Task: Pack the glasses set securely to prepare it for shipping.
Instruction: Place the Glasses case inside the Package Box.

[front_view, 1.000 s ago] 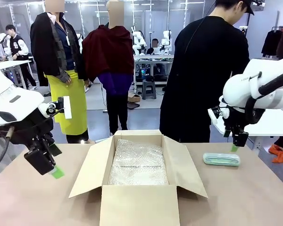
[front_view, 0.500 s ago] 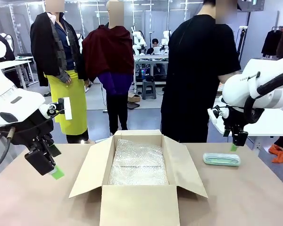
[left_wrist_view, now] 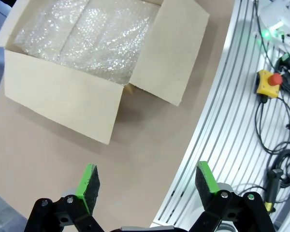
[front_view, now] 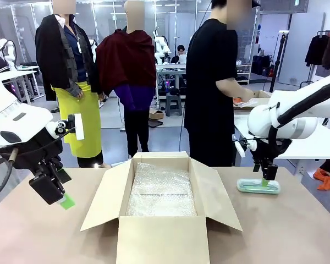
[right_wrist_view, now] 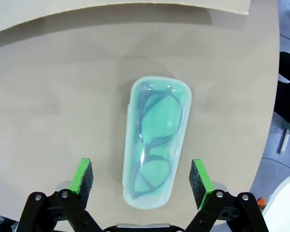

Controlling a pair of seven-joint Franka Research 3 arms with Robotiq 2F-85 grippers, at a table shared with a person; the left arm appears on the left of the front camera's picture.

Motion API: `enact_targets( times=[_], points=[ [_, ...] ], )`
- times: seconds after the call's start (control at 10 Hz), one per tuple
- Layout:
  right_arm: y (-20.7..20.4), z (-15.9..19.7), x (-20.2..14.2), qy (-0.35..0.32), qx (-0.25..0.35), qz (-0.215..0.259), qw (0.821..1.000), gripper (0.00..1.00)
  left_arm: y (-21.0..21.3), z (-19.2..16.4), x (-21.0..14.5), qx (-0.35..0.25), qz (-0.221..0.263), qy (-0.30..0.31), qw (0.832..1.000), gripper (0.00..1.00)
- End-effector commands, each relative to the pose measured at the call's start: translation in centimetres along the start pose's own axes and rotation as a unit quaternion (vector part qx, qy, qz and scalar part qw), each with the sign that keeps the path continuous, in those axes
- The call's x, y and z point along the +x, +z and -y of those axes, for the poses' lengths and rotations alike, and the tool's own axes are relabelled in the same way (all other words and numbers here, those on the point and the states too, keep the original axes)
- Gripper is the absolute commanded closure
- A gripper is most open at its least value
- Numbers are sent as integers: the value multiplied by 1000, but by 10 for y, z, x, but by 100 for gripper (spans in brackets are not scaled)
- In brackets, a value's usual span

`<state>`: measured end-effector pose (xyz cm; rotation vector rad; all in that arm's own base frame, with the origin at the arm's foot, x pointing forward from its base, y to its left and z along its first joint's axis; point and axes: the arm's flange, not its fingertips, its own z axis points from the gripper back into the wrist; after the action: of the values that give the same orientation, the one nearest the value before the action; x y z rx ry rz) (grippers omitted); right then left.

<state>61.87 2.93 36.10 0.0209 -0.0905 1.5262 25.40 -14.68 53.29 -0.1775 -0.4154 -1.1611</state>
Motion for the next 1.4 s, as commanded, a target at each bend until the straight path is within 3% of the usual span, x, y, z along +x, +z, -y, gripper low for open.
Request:
enact_targets(
  times=[0.0,0.7,0.8,1.3],
  points=[
    [-7,10,0,-3,3,-3,1000,0,1,-2,0,0,6,-3,1000,0],
    [-56,23,-5,-10,22,-10,1000,0,1,-2,0,0,6,-3,1000,0],
    [-57,23,-4,-8,24,-14,1000,5,1,-2,0,0,6,-3,1000,0],
    [-46,18,-1,-8,25,-21,999,56,1,-2,0,0,6,-3,1000,0]
  ],
)
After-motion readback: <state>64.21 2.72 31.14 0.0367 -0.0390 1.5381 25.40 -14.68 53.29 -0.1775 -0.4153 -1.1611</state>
